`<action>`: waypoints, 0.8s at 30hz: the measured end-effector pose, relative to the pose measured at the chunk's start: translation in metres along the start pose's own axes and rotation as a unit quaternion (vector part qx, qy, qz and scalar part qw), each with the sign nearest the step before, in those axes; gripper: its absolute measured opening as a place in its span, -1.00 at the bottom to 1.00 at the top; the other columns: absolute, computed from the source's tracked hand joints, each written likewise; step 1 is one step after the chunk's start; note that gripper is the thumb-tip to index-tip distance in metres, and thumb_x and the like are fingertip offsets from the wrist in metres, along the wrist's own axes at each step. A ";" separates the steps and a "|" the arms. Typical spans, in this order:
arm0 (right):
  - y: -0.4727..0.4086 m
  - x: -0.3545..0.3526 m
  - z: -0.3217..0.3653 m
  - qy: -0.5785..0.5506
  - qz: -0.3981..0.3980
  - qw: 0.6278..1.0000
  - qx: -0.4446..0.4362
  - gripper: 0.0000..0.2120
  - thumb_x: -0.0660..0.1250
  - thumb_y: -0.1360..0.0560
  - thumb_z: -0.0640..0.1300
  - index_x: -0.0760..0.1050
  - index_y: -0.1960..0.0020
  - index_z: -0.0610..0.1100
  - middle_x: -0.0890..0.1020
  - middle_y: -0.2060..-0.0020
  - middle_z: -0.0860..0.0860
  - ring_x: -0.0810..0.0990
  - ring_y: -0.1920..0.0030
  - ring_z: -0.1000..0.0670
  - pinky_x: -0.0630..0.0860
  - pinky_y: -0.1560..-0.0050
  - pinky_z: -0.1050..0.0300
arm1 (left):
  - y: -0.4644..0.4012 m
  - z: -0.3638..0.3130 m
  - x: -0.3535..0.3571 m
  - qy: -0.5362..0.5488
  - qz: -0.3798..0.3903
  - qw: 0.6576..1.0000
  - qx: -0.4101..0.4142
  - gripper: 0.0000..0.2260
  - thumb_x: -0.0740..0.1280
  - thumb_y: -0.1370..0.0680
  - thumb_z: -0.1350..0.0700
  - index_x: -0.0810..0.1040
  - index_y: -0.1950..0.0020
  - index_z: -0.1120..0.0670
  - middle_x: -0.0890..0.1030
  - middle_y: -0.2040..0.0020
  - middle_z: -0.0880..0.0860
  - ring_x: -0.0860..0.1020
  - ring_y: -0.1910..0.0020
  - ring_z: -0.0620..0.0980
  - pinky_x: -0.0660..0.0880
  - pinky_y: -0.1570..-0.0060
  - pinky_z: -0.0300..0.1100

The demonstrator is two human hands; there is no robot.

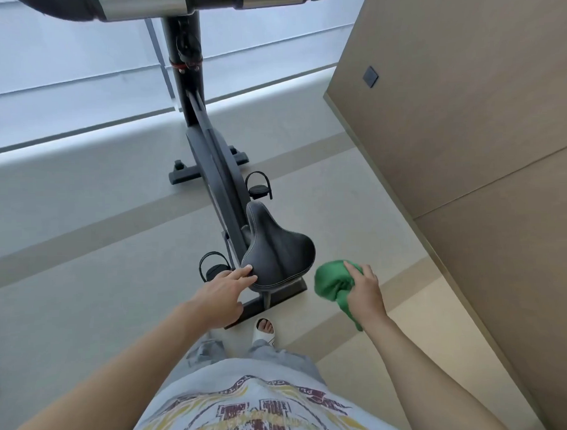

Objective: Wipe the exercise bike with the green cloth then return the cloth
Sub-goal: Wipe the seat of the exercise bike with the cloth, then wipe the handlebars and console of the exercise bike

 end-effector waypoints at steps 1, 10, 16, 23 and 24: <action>-0.004 -0.005 0.004 -0.024 -0.014 1.000 0.000 -0.31 0.09 -0.52 -0.53 0.40 -0.58 -0.14 0.44 -0.30 -0.17 0.43 -0.28 -0.22 0.43 -0.37 -0.07 | -0.001 -0.001 -0.002 -0.001 0.001 1.000 -0.002 -0.31 0.24 -0.56 0.18 0.17 -0.68 -0.14 0.04 -0.70 -0.18 0.17 -0.63 0.04 0.26 -0.56 -0.02; -0.039 -0.043 0.046 -0.094 -0.052 0.990 -0.095 -0.36 0.15 -0.53 -0.49 0.43 -0.56 -0.15 0.45 -0.32 -0.18 0.45 -0.29 -0.23 0.46 -0.36 -0.11 | 0.012 -0.015 -0.017 0.034 -0.067 0.996 -0.042 -0.42 0.23 -0.57 0.20 0.36 -0.59 -0.12 0.30 -0.62 -0.18 0.36 -0.52 0.02 0.38 -0.46 0.02; -0.044 -0.048 0.085 -0.164 -0.027 0.977 -0.133 -0.38 0.17 -0.53 -0.50 0.47 -0.53 -0.15 0.45 -0.32 -0.13 0.50 -0.31 -0.18 0.44 -0.44 -0.05 | 0.037 -0.012 -0.051 0.077 -0.157 0.982 -0.070 -0.49 0.27 -0.61 0.21 0.42 -0.55 -0.11 0.36 -0.60 -0.10 0.36 -0.53 0.04 0.29 -0.51 -0.04; -0.028 -0.052 0.162 -0.210 -0.024 0.958 -0.193 -0.36 0.14 -0.55 -0.54 0.50 -0.51 -0.09 0.45 -0.27 0.01 0.50 -0.31 -0.03 0.38 -0.42 0.19 | 0.078 0.018 -0.113 0.097 -0.258 0.956 -0.101 -0.50 0.30 -0.63 0.11 0.37 -0.56 -0.20 0.32 -0.59 -0.22 0.35 -0.54 -0.07 0.33 -0.52 -0.01; -0.026 -0.053 0.175 -0.212 -0.024 0.956 -0.202 -0.36 0.14 -0.55 -0.53 0.50 -0.51 -0.08 0.44 -0.27 0.02 0.50 -0.31 -0.02 0.38 -0.42 0.20 | 0.085 0.024 -0.121 0.097 -0.268 0.953 -0.101 -0.50 0.30 -0.64 0.09 0.36 -0.56 -0.21 0.32 -0.59 -0.24 0.36 -0.53 -0.08 0.35 -0.50 -0.02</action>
Point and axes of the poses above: each hand's wrist, its own y-axis away from the middle knuckle, its own x-axis out of the palm, z = x × y, the point moved 6 cm from there along -y, towards the middle knuckle
